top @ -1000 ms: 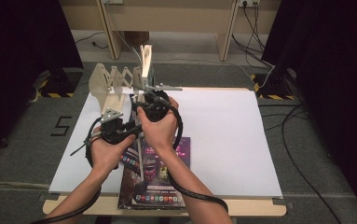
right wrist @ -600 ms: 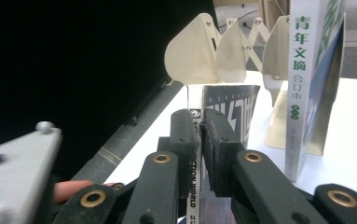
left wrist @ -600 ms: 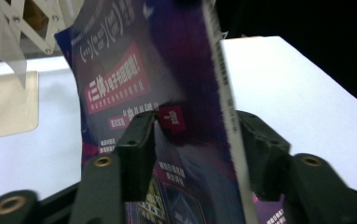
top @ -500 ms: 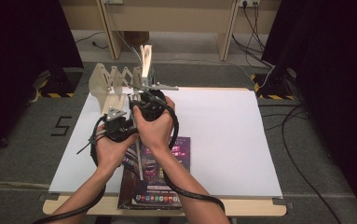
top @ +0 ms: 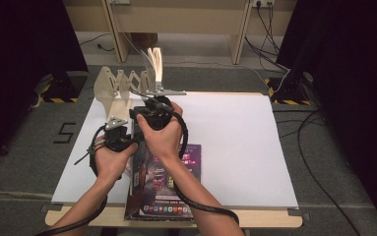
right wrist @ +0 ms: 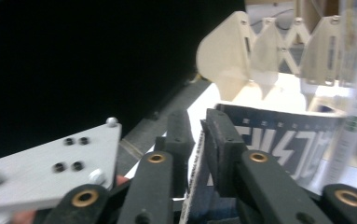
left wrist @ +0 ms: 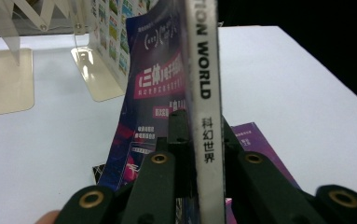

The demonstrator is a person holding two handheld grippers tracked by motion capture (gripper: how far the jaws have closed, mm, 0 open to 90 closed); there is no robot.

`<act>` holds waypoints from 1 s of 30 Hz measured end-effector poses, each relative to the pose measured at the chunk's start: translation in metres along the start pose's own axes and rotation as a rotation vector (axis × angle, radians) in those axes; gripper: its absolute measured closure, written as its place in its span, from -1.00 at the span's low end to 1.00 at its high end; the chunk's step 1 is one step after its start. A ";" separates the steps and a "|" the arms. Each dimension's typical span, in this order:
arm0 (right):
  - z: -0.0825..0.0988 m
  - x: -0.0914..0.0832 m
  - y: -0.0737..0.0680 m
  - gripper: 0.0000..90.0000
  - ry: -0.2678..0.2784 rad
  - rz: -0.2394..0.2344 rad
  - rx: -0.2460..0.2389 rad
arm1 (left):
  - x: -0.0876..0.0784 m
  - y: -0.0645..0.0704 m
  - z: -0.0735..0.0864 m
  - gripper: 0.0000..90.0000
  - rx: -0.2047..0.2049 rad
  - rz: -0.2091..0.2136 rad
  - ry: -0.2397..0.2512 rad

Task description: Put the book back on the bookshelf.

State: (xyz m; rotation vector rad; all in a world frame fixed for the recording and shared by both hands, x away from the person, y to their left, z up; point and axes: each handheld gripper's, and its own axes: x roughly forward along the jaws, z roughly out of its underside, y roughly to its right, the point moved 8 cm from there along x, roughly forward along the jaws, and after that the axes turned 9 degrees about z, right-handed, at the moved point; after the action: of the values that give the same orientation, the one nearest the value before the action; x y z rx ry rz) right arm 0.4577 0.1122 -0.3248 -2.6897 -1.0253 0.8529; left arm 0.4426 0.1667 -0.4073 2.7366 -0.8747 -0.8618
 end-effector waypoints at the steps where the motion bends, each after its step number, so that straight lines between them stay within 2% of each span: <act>1: 0.000 -0.002 0.001 0.71 0.005 -0.010 0.009 | -0.001 -0.001 -0.001 0.82 0.002 0.000 0.001; 3: -0.002 -0.010 0.006 0.68 0.030 -0.013 0.022 | -0.004 -0.003 -0.002 0.82 -0.011 0.021 0.006; 6: -0.006 -0.023 0.022 0.63 0.069 0.018 0.045 | -0.009 -0.010 -0.004 0.82 -0.019 0.028 0.017; 11: -0.002 -0.037 0.057 0.60 0.072 0.060 0.089 | -0.018 -0.018 -0.008 0.82 -0.034 0.042 0.046; 16: 0.021 -0.046 0.095 0.59 0.055 0.116 0.136 | -0.026 -0.025 -0.014 0.83 -0.036 0.040 0.061; 20: 0.043 -0.047 0.121 0.57 0.016 0.152 0.171 | -0.033 -0.029 -0.020 0.83 -0.023 0.038 0.066; 24: 0.063 -0.047 0.139 0.56 -0.018 0.181 0.192 | -0.039 -0.037 -0.030 0.83 -0.013 0.023 0.076; 30: 0.086 -0.052 0.163 0.56 -0.048 0.216 0.225 | -0.050 -0.052 -0.048 0.83 0.008 -0.018 0.119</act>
State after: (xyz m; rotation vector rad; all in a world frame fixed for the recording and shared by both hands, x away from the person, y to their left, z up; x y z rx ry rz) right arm 0.4712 -0.0510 -0.4242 -2.6278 -0.6112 1.0082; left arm 0.4617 0.2357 -0.3591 2.7734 -0.8333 -0.6909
